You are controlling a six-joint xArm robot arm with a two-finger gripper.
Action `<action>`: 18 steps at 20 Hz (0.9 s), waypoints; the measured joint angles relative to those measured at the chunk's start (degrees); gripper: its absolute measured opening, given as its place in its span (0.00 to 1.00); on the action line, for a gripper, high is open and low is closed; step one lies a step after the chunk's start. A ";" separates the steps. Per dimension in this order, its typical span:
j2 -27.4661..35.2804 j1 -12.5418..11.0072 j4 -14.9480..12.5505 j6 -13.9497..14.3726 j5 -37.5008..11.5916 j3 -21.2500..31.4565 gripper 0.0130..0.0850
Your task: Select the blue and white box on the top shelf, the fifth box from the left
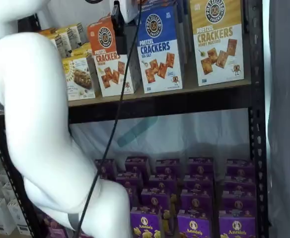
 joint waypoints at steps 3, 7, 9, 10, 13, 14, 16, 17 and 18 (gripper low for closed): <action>-1.90 1.98 -4.35 0.20 -2.30 2.79 1.00; -2.93 1.63 -4.38 -0.14 -3.13 4.61 1.00; -3.19 1.21 -3.55 -0.27 -3.27 5.06 1.00; -3.20 0.94 -2.94 -0.31 -3.23 5.08 1.00; -2.71 -0.54 0.58 -0.44 -2.34 4.13 1.00; -2.42 -1.05 1.83 -0.42 -1.94 3.54 1.00; -1.75 -2.07 4.32 -0.36 -1.08 2.23 1.00; -1.49 -2.61 5.50 -0.34 -0.81 1.64 1.00; -1.23 -3.24 6.91 -0.32 -0.63 1.02 1.00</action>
